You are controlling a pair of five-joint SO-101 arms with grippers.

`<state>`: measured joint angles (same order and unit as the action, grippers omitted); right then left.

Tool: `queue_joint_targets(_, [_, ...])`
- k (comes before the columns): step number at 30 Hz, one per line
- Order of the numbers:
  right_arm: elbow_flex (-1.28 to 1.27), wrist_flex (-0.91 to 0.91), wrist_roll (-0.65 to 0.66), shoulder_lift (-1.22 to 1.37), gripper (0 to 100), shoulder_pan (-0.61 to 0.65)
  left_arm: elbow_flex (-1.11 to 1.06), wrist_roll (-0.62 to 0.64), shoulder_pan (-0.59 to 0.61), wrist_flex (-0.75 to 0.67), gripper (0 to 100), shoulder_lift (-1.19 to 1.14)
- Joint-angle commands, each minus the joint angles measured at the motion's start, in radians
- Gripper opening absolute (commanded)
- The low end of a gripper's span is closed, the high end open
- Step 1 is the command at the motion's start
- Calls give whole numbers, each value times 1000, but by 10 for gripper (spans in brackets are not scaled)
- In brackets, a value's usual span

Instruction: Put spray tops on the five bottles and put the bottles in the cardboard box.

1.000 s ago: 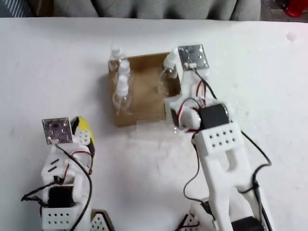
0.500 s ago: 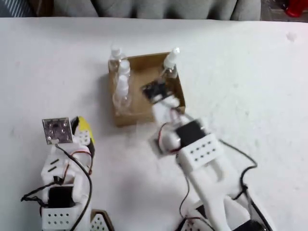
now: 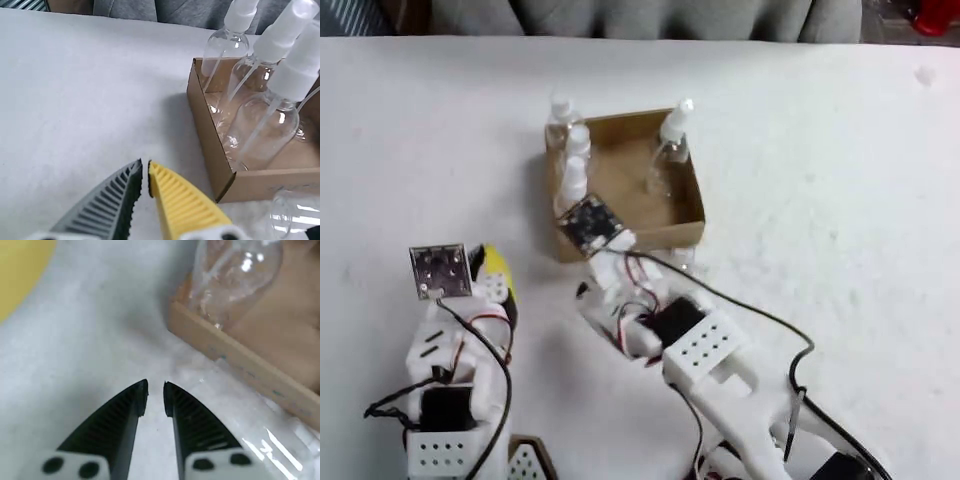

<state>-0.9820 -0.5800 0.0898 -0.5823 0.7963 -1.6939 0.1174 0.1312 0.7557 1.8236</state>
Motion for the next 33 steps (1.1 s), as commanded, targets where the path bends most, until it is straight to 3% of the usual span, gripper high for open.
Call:
queue_joint_targets(1, [12,58,14,18,19,10,2,-12,10,-2,20,4])
queue_joint_targets(8, [40,193,15,225,19,-18,2,-12,8,-3,20,4])
queue_joint_targets(17, [126,127,17,323,22,-111,2,-12,8,-3,20,4])
queue_joint_targets(26, [121,-165,17,208,24,-214,2,-14,8,-5,20,4])
queue_joint_targets(33, [121,-426,38,70,24,-394,2,-14,8,-5,20,4])
